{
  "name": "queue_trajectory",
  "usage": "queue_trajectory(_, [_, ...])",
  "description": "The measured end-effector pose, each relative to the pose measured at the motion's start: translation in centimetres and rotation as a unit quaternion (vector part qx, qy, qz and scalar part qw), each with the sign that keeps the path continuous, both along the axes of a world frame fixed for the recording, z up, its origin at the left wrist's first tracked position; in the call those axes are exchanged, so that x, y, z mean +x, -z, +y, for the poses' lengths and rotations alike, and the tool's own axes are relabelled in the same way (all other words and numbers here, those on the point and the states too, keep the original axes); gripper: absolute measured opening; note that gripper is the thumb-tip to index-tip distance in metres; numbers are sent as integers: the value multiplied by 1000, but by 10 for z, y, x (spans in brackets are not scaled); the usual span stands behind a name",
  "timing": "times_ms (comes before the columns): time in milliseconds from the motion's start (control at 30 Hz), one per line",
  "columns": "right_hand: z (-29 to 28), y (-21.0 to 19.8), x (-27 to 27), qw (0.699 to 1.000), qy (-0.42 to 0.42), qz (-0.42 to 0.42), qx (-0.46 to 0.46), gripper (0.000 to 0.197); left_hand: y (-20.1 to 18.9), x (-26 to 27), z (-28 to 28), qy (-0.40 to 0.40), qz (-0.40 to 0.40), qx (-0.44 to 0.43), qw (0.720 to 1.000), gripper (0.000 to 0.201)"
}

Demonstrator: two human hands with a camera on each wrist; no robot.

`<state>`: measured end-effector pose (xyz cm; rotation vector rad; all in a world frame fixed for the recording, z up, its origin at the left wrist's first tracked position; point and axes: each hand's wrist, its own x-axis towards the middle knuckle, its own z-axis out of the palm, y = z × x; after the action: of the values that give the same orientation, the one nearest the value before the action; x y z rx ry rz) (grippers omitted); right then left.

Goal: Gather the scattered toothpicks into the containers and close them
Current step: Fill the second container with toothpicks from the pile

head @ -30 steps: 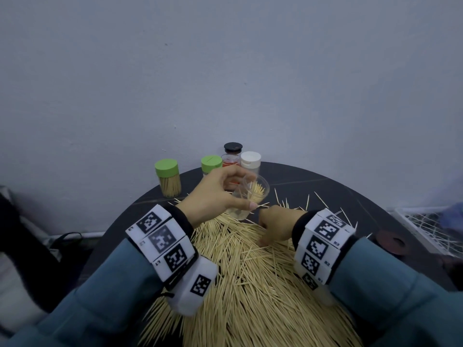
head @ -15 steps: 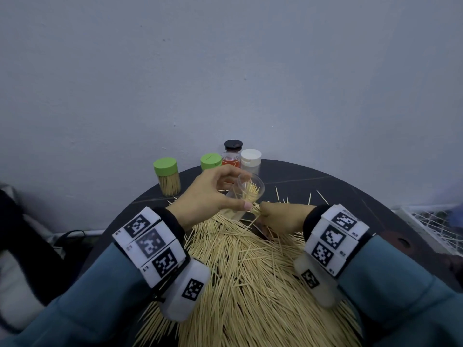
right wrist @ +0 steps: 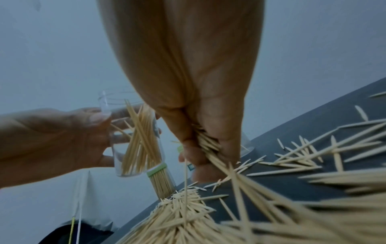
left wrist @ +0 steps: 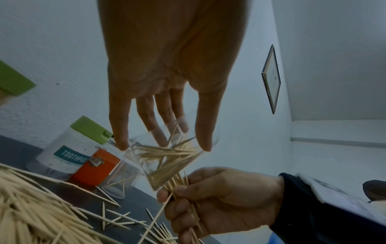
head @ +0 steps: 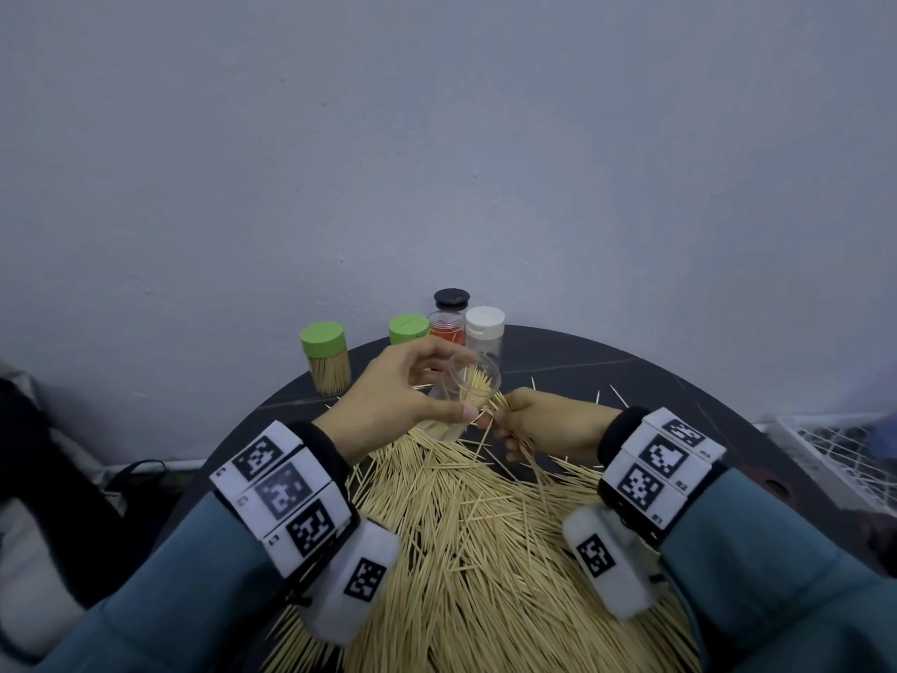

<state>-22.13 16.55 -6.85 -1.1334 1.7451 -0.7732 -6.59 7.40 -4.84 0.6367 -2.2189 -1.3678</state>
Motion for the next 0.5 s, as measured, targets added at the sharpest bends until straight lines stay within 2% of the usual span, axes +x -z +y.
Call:
queue_trajectory(267, [1,-7,-4,983,56,-129,-120,31,-2,1,5,7,1,9,1000,54])
queue_trajectory(500, [1,-27,-3,924,142,-227,-275,27,2,2,5,29,-18,-3,999,53])
